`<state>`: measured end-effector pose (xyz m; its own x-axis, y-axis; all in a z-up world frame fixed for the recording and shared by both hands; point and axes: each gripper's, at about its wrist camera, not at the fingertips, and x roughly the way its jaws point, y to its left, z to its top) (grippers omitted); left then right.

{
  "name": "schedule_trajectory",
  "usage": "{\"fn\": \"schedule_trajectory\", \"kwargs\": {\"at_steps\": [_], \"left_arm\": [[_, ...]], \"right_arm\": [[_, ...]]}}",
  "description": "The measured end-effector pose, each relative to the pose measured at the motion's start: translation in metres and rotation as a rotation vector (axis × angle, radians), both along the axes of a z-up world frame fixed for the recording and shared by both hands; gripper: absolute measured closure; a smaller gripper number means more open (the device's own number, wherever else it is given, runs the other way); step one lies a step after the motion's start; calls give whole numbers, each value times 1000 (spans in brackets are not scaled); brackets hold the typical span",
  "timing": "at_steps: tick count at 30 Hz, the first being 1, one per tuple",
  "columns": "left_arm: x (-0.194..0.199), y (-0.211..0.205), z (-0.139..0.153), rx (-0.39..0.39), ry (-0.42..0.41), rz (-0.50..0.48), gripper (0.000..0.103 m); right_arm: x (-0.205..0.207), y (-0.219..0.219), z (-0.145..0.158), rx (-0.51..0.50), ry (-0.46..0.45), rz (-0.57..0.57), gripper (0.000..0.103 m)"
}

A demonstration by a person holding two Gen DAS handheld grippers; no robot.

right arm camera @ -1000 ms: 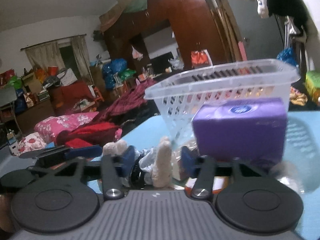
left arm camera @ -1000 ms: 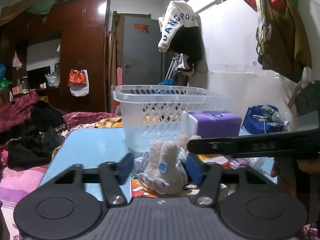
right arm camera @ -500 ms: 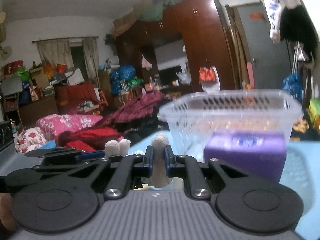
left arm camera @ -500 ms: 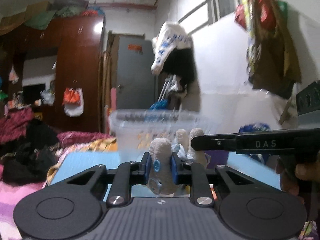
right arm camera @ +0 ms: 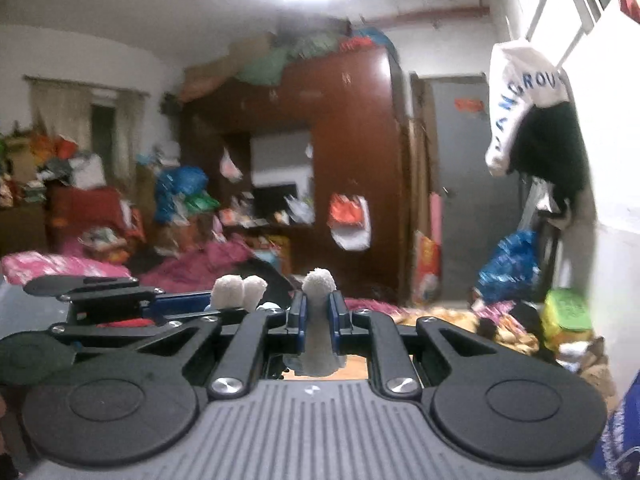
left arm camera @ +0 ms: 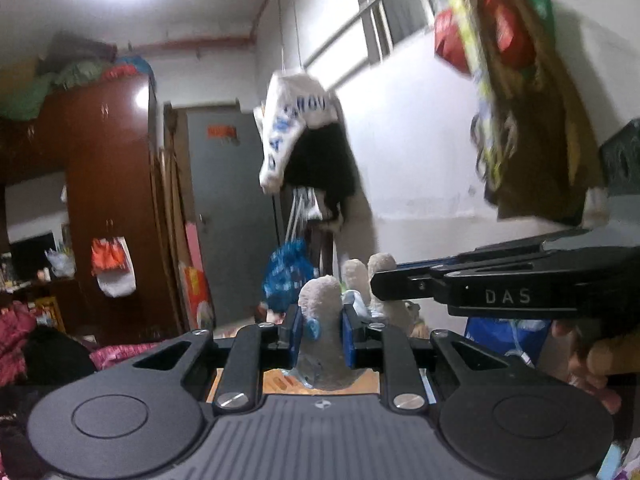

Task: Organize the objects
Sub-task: 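Carry the plush toy over the white basket and open the left tool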

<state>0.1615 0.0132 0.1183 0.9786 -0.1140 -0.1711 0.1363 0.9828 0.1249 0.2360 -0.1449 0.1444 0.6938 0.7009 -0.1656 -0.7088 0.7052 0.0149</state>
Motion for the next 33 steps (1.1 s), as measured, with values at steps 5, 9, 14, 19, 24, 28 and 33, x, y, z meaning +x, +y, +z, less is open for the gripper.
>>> {"fn": "schedule_trajectory", "kwargs": {"at_steps": [5,9,14,19,24,28,33], "left_arm": [[65,8,-26,11,157,34,80],[90,11,-45,6,234,58,82],[93,9,-55,20,247,60,82],[97,1,-56,97,217,107,58],[42,21,-39,22,140,81,26],[-19,34,-39,11,163,36,25],[-83,45,-59,32,155,48,25]], "right_arm": [[48,16,-27,-98,101,-55,90],[65,22,-53,-129,179,-58,90],[69,21,-64,-158,192,-64,90],[67,20,-63,-188,174,-95,80],[34,-28,-46,-48,145,-113,0],[-3,-77,-44,-14,143,-104,0],[-33,-116,-55,-20,202,-141,0]]}}
